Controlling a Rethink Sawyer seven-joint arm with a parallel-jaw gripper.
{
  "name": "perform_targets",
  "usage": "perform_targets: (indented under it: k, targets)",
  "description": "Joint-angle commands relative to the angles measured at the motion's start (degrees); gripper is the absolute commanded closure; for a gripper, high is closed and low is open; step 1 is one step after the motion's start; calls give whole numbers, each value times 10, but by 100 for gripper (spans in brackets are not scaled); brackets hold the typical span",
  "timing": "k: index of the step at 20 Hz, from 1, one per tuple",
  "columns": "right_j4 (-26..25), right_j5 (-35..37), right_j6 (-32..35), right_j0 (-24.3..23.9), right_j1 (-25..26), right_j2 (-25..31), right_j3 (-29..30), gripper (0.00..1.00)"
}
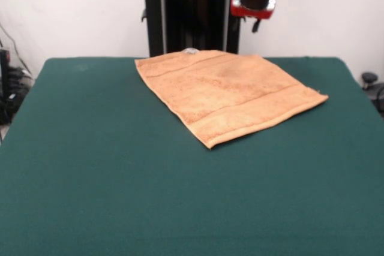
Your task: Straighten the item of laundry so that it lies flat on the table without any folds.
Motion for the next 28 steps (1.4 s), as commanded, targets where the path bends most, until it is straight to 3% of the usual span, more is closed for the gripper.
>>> perform_targets:
  k: [1, 14, 21, 28]
  targets:
    - [45, 48, 102, 15, -17, 14, -43, 0]
    - [51, 26, 113, 21, -29, 12, -32, 0]
    - [36, -79, 120, 26, -43, -2, -53, 0]
    - [34, -131, 124, 63, -72, -39, -64, 0]
